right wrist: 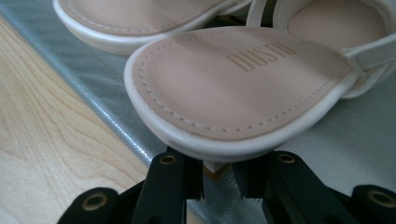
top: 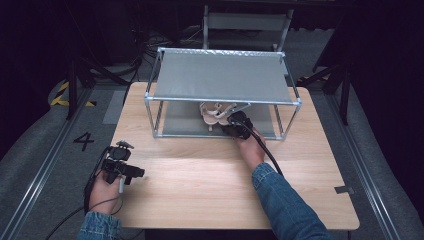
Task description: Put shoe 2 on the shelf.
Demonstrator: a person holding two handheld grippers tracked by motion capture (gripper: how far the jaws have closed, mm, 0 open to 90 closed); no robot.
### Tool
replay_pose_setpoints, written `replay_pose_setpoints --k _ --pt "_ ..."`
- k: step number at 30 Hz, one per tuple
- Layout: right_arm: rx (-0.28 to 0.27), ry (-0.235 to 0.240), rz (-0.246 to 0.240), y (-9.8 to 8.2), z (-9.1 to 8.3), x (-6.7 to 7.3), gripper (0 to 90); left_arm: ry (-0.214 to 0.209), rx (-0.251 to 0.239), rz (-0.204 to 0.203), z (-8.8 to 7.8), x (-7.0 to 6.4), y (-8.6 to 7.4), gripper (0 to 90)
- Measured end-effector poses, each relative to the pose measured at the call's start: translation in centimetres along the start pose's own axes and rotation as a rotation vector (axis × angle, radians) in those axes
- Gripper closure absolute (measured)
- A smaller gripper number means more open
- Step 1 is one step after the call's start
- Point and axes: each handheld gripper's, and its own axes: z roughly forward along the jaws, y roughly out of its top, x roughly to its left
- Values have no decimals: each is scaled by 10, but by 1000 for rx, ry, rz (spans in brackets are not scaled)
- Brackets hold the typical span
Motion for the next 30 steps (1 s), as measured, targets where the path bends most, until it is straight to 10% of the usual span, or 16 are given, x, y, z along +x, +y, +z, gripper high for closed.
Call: replay_pose_setpoints --k 15,30 --pt "27 15 17 -3 -8 7 613 -12 8 22 2 -5 6 170" --pt "-43 31 26 -12 -94 4 554 -10 -7 35 1 -9 11 169"
